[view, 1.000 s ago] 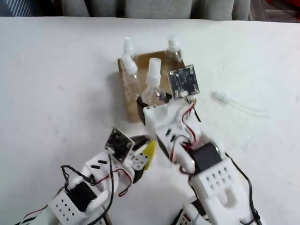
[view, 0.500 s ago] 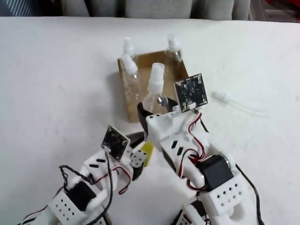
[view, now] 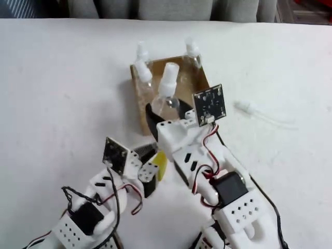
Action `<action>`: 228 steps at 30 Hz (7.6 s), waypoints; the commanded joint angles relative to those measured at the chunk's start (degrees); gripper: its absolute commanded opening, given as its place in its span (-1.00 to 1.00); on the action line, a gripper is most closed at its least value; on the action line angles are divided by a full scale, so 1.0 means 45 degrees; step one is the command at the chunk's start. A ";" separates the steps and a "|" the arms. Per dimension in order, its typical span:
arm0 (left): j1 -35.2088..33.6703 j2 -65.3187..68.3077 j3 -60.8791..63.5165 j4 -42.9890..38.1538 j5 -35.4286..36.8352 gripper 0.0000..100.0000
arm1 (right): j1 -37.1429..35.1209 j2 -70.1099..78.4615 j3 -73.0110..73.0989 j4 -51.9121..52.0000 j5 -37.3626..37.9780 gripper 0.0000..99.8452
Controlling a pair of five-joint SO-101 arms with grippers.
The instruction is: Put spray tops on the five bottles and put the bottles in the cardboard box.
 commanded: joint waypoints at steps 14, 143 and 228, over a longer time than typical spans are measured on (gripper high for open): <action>-0.0225 -0.0596 -0.0078 -0.0234 -0.1485 -0.96 | 0.1006 0.0068 -0.0156 -0.0186 0.1035 -0.97; -0.8410 -0.0537 0.0137 0.3282 -0.3868 -0.96 | 0.5499 1.4564 -0.5431 -1.0168 0.1836 -0.97; -0.8430 -0.0537 0.0137 0.3282 -0.3888 -0.96 | 0.5284 1.5756 -0.5314 -1.0286 0.1778 -0.28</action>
